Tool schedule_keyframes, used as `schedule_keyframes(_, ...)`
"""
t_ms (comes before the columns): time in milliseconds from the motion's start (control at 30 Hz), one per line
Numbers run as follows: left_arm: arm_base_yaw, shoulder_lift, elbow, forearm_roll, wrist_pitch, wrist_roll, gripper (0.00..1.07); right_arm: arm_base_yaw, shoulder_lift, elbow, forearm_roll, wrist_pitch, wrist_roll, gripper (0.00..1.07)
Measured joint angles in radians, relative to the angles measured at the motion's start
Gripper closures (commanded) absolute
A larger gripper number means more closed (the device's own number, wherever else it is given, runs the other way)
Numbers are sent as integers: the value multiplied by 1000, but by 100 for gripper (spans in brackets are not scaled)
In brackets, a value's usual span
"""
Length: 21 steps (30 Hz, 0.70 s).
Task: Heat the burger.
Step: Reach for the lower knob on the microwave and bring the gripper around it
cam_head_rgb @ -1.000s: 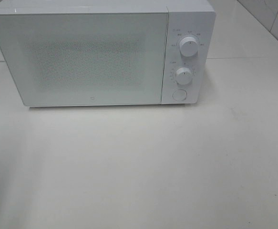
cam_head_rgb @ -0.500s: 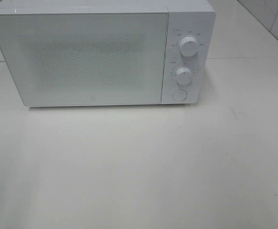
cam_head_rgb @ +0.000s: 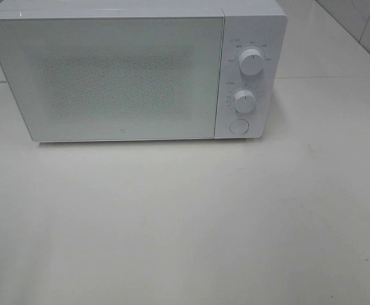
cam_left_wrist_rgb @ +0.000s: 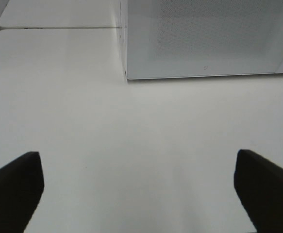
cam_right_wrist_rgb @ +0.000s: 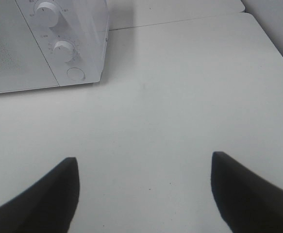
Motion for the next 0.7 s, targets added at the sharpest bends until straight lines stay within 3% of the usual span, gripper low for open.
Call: schedule_keyframes(700, 0, -7, 0, -5, 0, 0, 6, 0, 0, 0, 0, 0, 0, 37)
